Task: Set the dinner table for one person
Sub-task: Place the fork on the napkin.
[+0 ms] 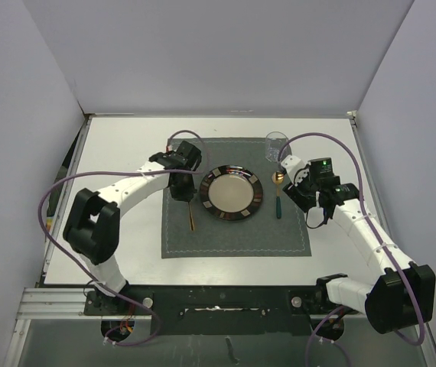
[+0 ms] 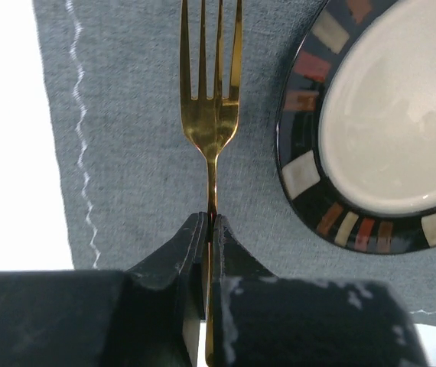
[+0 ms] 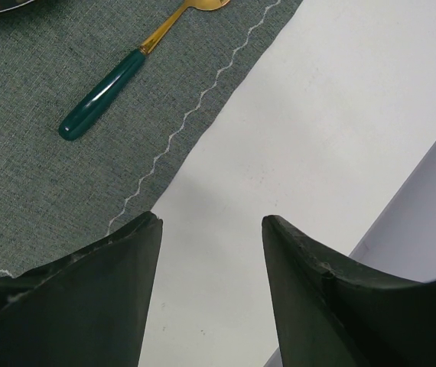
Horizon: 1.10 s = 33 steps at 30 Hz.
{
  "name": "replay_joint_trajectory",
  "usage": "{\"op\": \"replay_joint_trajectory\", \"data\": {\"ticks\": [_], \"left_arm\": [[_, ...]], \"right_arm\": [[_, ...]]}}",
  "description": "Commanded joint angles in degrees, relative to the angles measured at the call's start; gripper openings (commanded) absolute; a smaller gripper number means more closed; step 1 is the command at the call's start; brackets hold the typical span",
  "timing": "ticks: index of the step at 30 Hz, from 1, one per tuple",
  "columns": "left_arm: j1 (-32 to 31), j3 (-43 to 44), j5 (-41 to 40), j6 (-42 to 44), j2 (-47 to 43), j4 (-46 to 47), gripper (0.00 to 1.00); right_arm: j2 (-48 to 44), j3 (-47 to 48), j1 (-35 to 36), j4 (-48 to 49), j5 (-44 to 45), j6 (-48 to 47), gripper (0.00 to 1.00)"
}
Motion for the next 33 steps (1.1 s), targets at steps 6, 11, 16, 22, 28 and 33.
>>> {"op": "replay_joint_trajectory", "data": {"ticks": [6, 11, 16, 22, 28, 33], "left_arm": [[1.83, 4.67, 3.74, 4.11, 10.42, 6.42, 0.0], [3.96, 3.9, 4.46, 5.67, 12.24, 7.63, 0.0], [5.59, 5.33, 4.38, 7.59, 14.17, 7.03, 0.0], [6.65, 8.64, 5.84, 10.26, 17.77, 6.53, 0.0], [6.74, 10.5, 6.21, 10.97, 19.7, 5.68, 0.0], [6.83, 10.32, 6.52, 10.53, 19.43, 5.07, 0.0]], "right_arm": [[-0.17, 0.28, -0.78, 2.58, 0.13, 0.73, 0.57], [0.34, 0.11, -0.82, 3.02, 0.44, 0.6, 0.57], [0.93, -0.05, -0.82, 3.33, 0.79, 0.35, 0.58], [1.22, -0.1, -0.82, 3.12, 1.05, 0.25, 0.58], [1.12, -0.29, -0.81, 3.29, 1.4, 0.28, 0.58], [1.51, -0.25, -0.82, 3.46, 1.54, 0.2, 0.58]]}}
